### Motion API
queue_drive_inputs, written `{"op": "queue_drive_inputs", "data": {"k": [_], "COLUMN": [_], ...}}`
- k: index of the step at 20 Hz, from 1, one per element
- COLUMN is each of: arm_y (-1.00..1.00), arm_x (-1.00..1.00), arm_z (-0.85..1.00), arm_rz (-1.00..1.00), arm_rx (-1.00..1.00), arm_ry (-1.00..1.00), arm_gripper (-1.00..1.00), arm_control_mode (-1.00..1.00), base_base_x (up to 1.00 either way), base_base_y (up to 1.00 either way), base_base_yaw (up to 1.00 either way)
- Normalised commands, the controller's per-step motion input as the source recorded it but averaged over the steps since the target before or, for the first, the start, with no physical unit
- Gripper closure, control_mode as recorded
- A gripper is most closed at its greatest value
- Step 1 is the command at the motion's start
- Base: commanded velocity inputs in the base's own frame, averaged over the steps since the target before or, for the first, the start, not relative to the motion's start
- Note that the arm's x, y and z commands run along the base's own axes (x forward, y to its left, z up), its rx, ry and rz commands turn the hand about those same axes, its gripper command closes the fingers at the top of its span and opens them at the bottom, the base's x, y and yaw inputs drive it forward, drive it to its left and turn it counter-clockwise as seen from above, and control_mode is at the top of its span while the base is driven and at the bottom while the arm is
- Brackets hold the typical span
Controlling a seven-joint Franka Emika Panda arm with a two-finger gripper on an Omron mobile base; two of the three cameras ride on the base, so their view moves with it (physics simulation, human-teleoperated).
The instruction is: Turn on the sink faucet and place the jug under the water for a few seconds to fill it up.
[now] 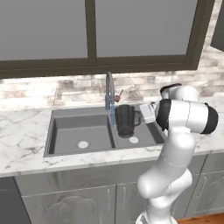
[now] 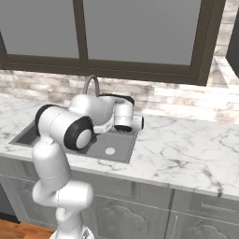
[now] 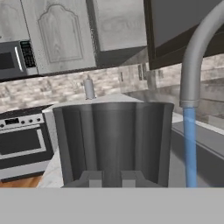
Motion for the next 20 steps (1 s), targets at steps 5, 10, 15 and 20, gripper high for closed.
{"op": "queue_drive_inputs", "data": {"k": [5, 10, 15, 20], "arm_y": [0.06, 0.11, 0.13, 0.10], "arm_x": [0.08, 0.20, 0.26, 0.23], "arm_z": [-0.13, -0.03, -0.01, -0.02], "arm_rz": [0.00, 0.00, 0.00, 0.00], "arm_rx": [0.00, 0.00, 0.00, 0.00], "arm_ry": [0.00, 0.00, 0.00, 0.00], "arm_gripper": [1.00, 1.00, 1.00, 1.00], "arm_control_mode": [-1.00, -1.00, -1.00, -1.00], "base_base_x": [0.00, 0.00, 0.00, 0.00], "base_base_y": [0.00, 0.00, 0.00, 0.00], "base_base_yaw": [0.00, 0.00, 0.00, 0.00]}}
